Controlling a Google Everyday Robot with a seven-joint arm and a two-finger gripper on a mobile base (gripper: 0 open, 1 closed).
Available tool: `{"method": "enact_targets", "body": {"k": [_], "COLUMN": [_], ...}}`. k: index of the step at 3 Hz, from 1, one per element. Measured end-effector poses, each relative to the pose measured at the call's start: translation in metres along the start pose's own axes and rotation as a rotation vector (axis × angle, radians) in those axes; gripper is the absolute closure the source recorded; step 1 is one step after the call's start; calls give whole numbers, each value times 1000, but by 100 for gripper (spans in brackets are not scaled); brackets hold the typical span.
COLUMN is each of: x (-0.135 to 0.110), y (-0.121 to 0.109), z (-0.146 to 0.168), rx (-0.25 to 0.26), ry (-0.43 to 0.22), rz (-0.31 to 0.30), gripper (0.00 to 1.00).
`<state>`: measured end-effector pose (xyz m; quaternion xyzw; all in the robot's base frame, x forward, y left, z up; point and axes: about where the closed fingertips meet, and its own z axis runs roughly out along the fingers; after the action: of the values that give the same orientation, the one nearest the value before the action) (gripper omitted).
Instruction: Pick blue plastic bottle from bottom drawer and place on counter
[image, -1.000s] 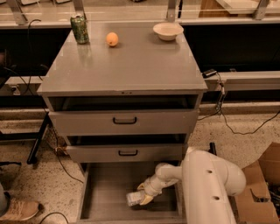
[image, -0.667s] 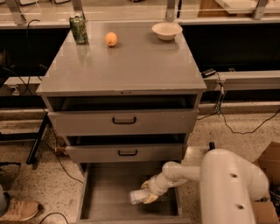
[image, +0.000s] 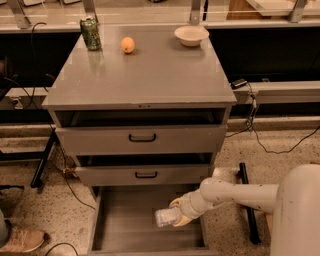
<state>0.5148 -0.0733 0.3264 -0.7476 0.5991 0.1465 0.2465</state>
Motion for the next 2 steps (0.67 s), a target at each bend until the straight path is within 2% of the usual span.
{"method": "enact_targets", "body": {"k": [1, 2], "x": [0, -8], "y": [0, 1], "z": [0, -13], "rx": [0, 7], "ry": [0, -12], "rz": [0, -18], "gripper": [100, 100]}}
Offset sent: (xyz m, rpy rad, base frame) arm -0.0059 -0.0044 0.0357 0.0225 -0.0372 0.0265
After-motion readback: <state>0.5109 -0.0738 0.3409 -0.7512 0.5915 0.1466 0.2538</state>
